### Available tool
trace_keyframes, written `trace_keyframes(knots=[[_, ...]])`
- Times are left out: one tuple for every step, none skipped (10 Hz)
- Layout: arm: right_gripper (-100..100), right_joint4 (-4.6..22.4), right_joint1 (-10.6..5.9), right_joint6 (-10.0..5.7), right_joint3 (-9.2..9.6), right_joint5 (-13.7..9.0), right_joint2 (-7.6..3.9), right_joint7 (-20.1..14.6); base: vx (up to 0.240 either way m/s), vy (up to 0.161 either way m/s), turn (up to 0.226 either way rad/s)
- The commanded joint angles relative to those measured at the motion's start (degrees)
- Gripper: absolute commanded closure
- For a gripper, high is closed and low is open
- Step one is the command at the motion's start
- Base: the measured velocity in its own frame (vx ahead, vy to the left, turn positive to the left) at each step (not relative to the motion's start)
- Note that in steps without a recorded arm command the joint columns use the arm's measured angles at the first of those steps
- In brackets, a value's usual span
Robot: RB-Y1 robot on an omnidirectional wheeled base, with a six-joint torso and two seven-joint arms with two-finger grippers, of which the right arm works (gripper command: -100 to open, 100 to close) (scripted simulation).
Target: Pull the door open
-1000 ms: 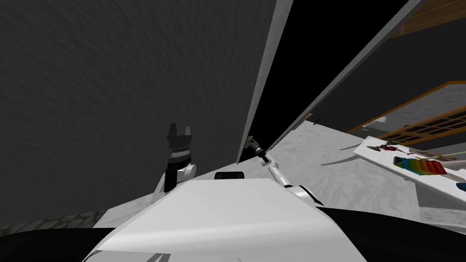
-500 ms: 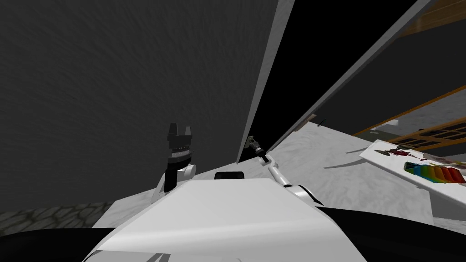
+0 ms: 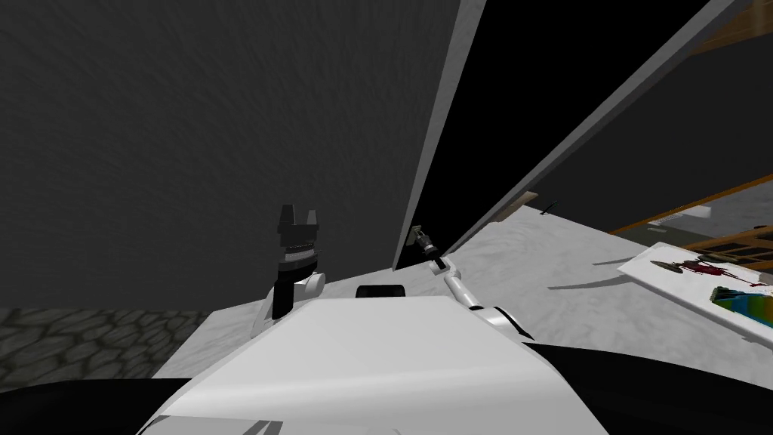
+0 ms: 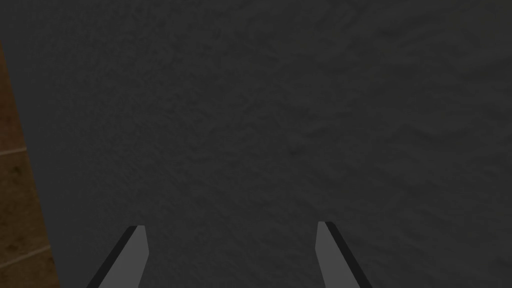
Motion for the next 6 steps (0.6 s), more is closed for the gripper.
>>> trace_keyframes(knots=[[100,-0.3,-0.03,0.21,-0.38,-1.2,0.04,-2.2,-0.060,-0.047,0.116],[100,-0.2,-0.12,0.32,-0.56,-2.0,0.16,-3.7,-0.068,-0.049,0.115],[100,-0.1,-0.21,0.43,-0.76,-2.9,0.29,-5.2,-0.072,-0.067,0.142],[100,0.0,-0.30,0.55,-0.96,-3.7,0.42,-6.7,-0.078,-0.059,0.137],[100,0.1,-0.40,0.66,-1.15,-4.6,0.56,-8.2,-0.081,-0.056,0.132],[100,0.2,-0.49,0.78,-1.35,-5.5,0.69,-9.8,-0.092,-0.068,0.127]])
